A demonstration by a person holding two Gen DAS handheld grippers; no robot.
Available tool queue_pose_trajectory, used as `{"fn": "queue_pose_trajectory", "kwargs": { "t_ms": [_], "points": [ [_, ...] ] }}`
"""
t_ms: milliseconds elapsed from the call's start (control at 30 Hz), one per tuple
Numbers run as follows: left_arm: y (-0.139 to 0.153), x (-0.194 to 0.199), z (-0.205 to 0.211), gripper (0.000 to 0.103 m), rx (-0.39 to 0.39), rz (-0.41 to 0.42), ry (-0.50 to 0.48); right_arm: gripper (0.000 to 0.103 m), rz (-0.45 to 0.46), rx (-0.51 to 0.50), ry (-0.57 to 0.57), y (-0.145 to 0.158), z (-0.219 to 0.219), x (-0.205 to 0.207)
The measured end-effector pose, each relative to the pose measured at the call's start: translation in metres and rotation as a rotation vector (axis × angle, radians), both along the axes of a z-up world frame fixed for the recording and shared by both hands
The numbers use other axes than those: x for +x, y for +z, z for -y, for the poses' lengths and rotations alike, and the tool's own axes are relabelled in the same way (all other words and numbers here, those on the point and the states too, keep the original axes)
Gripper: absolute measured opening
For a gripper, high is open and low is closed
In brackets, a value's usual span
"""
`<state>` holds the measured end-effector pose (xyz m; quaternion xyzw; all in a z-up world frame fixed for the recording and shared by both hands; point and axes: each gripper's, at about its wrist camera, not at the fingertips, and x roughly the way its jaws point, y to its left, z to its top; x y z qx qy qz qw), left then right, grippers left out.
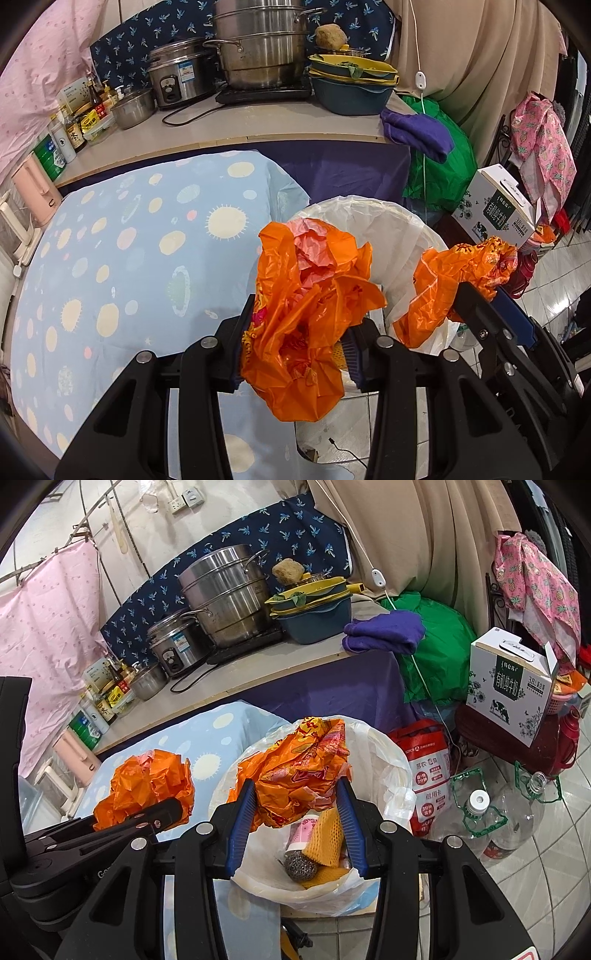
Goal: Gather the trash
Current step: 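Carry the orange bag with the left tool while the right tool carries its orange bag over the bin, then open both tools to drop the orange bags into the bin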
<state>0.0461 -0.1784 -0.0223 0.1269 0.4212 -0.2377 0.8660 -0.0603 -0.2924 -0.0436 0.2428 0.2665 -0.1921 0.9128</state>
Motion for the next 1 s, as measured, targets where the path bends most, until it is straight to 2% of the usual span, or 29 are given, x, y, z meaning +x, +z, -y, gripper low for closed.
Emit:
{"fn": "queue_pose_trajectory", "kwargs": {
  "t_ms": [567, 733, 867, 1000],
  "points": [
    [-0.013, 0.009, 0.015, 0.042, 0.020, -0.001, -0.008, 0.044, -0.025, -0.008, -0.004, -0.011, 0.007, 0.012],
    [-0.013, 0.016, 0.013, 0.054, 0.003, -0.005, 0.016, 0.049, -0.025, -0.008, -0.015, -0.011, 0.012, 0.018],
    [-0.015, 0.024, 0.009, 0.066, -0.006, -0.019, 0.042, 0.052, -0.030, -0.011, -0.022, -0.011, 0.015, 0.022],
    [-0.014, 0.027, 0.010, 0.069, -0.005, -0.006, 0.034, 0.055, -0.032, -0.018, -0.026, -0.010, 0.016, 0.024]
  ]
}}
